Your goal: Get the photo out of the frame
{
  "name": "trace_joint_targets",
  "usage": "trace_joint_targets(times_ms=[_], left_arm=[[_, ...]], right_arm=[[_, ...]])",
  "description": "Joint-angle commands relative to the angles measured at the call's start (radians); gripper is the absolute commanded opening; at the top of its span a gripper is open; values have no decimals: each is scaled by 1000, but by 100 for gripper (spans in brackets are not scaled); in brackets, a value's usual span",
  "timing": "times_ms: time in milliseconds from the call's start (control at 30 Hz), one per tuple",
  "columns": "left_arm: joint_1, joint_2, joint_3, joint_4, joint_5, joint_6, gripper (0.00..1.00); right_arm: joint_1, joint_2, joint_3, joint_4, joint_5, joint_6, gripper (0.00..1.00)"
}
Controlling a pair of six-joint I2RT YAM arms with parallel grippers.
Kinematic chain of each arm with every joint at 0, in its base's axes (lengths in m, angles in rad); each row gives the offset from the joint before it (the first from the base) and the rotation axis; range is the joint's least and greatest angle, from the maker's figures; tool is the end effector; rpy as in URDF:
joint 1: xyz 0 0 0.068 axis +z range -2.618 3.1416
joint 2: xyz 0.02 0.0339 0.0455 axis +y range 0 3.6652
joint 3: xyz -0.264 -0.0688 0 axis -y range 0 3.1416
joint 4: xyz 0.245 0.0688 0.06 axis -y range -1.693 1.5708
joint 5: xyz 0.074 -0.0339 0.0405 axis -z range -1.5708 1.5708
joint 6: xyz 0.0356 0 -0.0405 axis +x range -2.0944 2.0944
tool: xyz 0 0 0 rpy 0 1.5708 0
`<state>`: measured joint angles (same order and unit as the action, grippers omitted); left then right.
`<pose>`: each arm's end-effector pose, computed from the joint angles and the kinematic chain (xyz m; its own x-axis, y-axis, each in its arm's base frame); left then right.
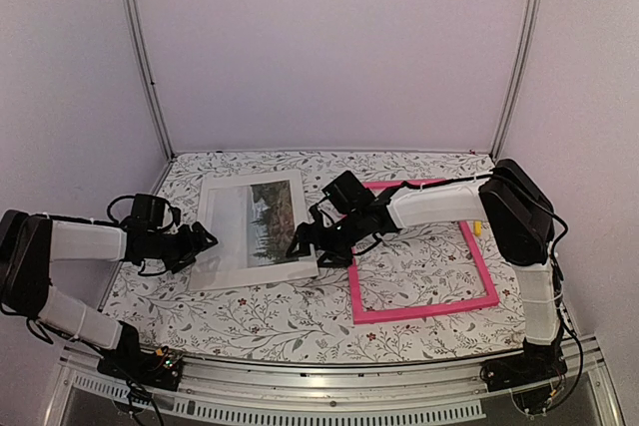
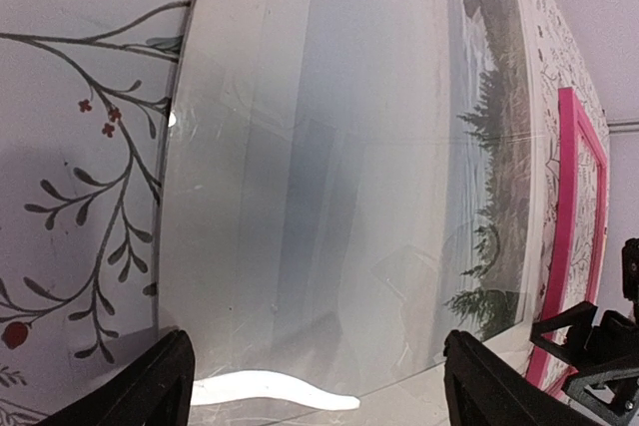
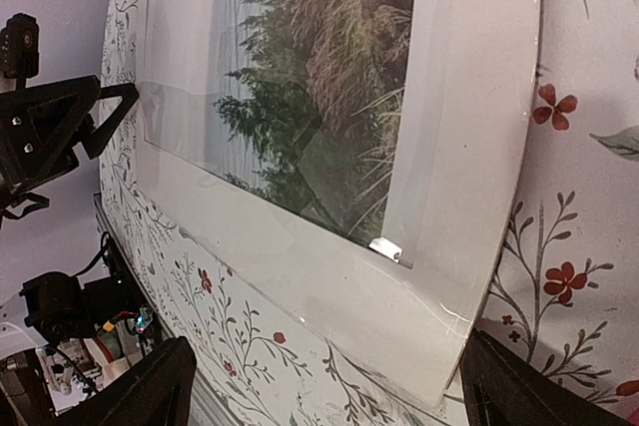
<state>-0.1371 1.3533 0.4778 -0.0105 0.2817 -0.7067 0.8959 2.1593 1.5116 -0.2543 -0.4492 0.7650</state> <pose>0.2309 -0.0419 0.1378 -0.7819 -0.5218 -0.3412 -0.2659 0.7741 -0.5745 0.2778 0.3719 0.1499 -0.9572 -0.1977 -0.2113 -0.2892 0.6786 0.6752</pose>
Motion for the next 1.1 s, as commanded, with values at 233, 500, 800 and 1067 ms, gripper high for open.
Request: trace_joint_targets(times_ms=[233, 500, 800, 1067], left_arm=[[-6, 36, -40, -97, -30, -8, 89], [-7, 38, -42, -97, -33, -8, 89], [-6, 46, -49, -87, -30, -11, 89], [-6, 42, -60, -82, -29, -16, 89]], right_arm=[[-17, -60, -32, 109, -106, 42, 95], [-27, -78, -73, 158, -114, 68, 93], [-42, -91, -133, 260, -158, 148, 88], [-52, -80, -184, 370, -198, 233, 82]])
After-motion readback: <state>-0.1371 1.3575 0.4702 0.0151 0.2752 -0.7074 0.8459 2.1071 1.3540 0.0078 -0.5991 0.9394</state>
